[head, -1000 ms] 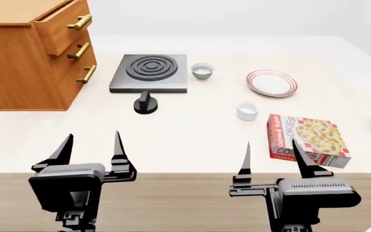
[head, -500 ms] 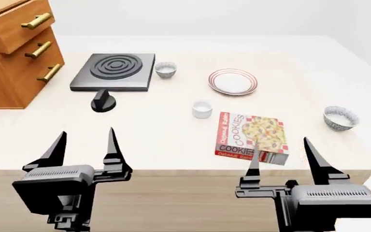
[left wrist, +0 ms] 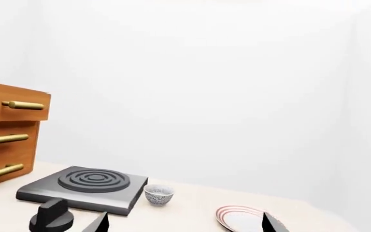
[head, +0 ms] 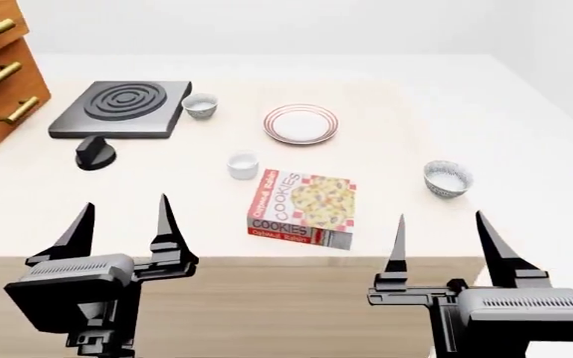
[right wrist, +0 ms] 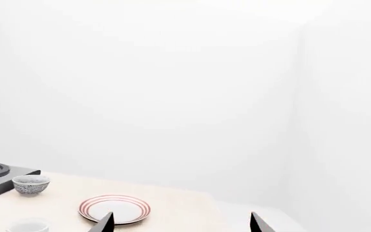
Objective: Pick the akita bowl next to the cookies box and place it on the plate.
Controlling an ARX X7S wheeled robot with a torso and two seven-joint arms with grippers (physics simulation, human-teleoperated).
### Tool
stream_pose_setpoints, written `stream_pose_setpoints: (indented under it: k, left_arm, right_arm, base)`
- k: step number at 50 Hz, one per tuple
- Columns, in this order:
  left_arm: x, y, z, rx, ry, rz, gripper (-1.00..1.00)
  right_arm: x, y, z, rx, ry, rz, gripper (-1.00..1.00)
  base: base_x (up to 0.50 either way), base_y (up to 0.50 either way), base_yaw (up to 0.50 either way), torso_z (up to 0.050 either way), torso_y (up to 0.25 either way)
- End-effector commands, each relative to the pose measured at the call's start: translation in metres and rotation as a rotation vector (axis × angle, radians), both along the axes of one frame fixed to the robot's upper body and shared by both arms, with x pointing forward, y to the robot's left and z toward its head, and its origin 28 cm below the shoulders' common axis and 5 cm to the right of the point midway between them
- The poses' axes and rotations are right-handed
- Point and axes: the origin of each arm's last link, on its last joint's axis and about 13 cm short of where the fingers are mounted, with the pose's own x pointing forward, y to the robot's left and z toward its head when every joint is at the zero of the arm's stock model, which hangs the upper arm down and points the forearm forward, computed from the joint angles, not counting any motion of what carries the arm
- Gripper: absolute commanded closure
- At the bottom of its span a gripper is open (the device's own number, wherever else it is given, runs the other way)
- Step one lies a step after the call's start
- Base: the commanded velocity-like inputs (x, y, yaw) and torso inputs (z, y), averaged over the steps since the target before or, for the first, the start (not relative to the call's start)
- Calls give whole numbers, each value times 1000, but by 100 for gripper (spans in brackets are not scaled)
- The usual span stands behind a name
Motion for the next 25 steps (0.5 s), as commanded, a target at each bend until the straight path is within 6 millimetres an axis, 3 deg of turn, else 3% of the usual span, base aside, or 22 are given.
stream_pose_setpoints:
  k: [1, 10, 25]
  left_arm:
    - [0, 0, 1, -5, -2, -2, -100]
    - [-1, -1, 1, -3, -2, -4, -100]
    - [0, -1, 0, 1, 16, 7, -100]
  right_arm:
    - [1, 0, -1, 2, 10, 16, -100]
    - [5, -1, -3, -7, 57, 8, -100]
    - [1, -1, -4, -8, 21, 23, -100]
  base:
    - [-35, -500, 0, 0, 0]
    - [-32, -500, 0, 0, 0]
    - [13, 0, 0, 0, 0]
